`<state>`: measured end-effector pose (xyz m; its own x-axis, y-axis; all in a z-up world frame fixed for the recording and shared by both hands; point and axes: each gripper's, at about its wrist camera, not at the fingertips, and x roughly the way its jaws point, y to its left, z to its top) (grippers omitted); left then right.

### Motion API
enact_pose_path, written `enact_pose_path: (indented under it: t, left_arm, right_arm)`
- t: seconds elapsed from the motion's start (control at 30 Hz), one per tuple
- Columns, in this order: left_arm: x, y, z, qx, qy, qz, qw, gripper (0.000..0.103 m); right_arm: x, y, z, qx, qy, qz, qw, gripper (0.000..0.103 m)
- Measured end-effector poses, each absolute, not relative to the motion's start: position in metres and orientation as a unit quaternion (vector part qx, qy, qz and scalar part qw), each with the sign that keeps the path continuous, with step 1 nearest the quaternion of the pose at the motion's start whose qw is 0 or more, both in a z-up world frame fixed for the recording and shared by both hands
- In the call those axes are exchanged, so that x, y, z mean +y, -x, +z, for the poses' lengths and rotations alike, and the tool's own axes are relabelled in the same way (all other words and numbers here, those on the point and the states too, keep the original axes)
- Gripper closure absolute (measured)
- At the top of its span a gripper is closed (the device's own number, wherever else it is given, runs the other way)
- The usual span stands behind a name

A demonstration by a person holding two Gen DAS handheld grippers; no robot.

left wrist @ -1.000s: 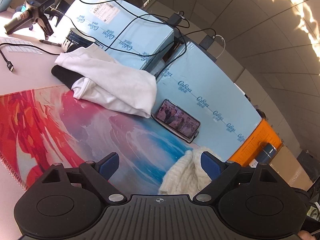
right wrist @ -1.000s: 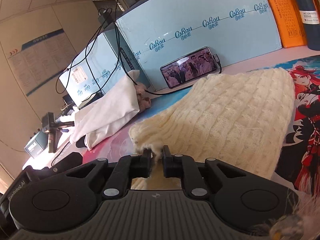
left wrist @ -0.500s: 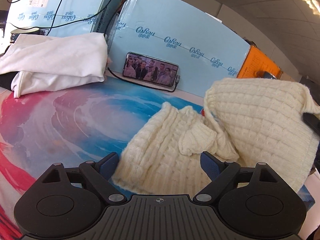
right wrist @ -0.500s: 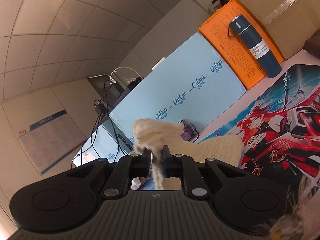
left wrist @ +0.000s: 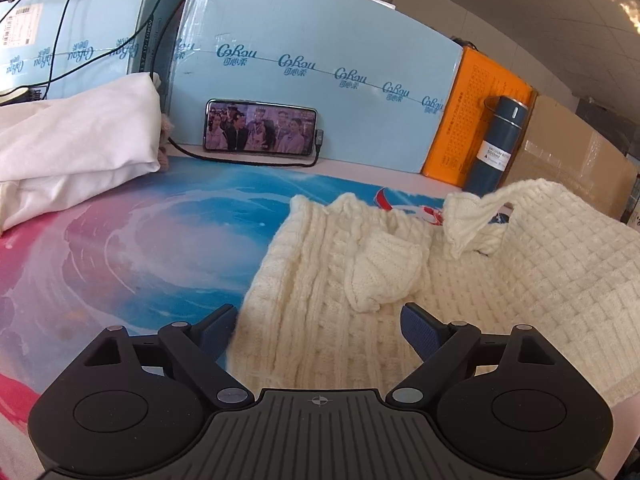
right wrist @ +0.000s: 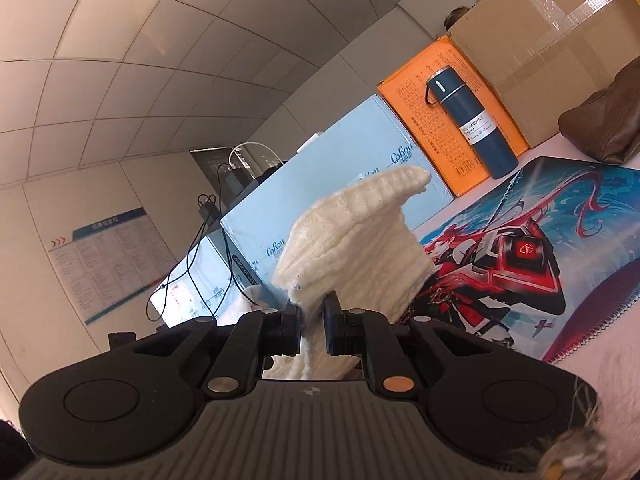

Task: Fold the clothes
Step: 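Lay the cream sweater flat on the desk mat and open both grippers, then grasp a sweater sleeve with the right gripper and lift it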

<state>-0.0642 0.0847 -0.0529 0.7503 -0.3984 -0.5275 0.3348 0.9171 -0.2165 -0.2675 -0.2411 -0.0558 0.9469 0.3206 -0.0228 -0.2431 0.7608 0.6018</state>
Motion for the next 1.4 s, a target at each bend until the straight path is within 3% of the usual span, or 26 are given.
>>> enact_pose_path:
  t: [0.17, 0.2, 0.27, 0.33, 0.4, 0.5, 0.6, 0.63, 0.7, 0.73, 0.83, 0.9, 0.97, 1.4]
  left_arm:
    - [0.08, 0.065, -0.053, 0.292, 0.037, -0.2, 0.934, 0.013]
    - [0.081, 0.065, -0.052, 0.293, 0.04, -0.201, 0.934, 0.013]
    - [0.086, 0.064, -0.051, 0.291, 0.055, -0.208, 0.932, 0.013]
    - [0.09, 0.063, -0.047, 0.283, 0.064, -0.209, 0.934, 0.013]
    - [0.09, 0.058, -0.043, 0.272, 0.054, -0.207, 0.938, 0.013]
    - [0.086, 0.042, -0.039, 0.267, 0.025, -0.199, 0.943, 0.017]
    - [0.078, 0.027, -0.044, 0.295, -0.01, -0.208, 0.933, 0.047]
    - [0.074, 0.022, -0.047, 0.305, -0.023, -0.214, 0.928, 0.067]
    - [0.07, 0.027, -0.047, 0.294, -0.05, -0.228, 0.927, 0.081]
    - [0.068, 0.033, -0.045, 0.284, -0.066, -0.241, 0.926, 0.092]
    - [0.067, 0.045, -0.043, 0.263, -0.092, -0.244, 0.929, 0.094]
    - [0.071, 0.044, -0.043, 0.262, -0.1, -0.235, 0.931, 0.094]
    - [0.077, 0.037, -0.043, 0.263, -0.102, -0.221, 0.933, 0.094]
    - [0.05, -0.048, -0.017, 0.24, -0.118, -0.174, 0.948, 0.095]
  right_arm:
    - [-0.251, 0.291, -0.049, 0.061, -0.292, 0.146, 0.943, 0.083]
    - [-0.254, 0.297, -0.044, 0.047, -0.289, 0.141, 0.946, 0.066]
    - [-0.261, 0.305, -0.035, 0.023, -0.282, 0.126, 0.951, 0.044]
    - [-0.268, 0.305, -0.029, 0.015, -0.274, 0.097, 0.957, 0.043]
    - [-0.277, 0.293, -0.031, 0.038, -0.287, 0.044, 0.956, 0.035]
    - [-0.288, 0.267, -0.04, 0.086, -0.32, -0.044, 0.942, 0.035]
    - [-0.293, 0.239, -0.05, 0.127, -0.343, -0.092, 0.926, 0.035]
    - [-0.292, 0.232, -0.052, 0.137, -0.338, -0.092, 0.927, 0.035]
    - [-0.283, 0.221, -0.055, 0.157, -0.313, -0.091, 0.932, 0.036]
    - [-0.279, 0.217, -0.056, 0.165, -0.301, -0.092, 0.935, 0.038]
    - [-0.268, 0.206, -0.058, 0.182, -0.269, -0.09, 0.942, 0.053]
    - [-0.263, 0.201, -0.057, 0.196, -0.248, -0.083, 0.945, 0.069]
    - [-0.256, 0.202, -0.057, 0.208, -0.239, -0.069, 0.946, 0.075]
    - [-0.165, 0.203, -0.059, 0.266, -0.23, 0.22, 0.91, 0.075]
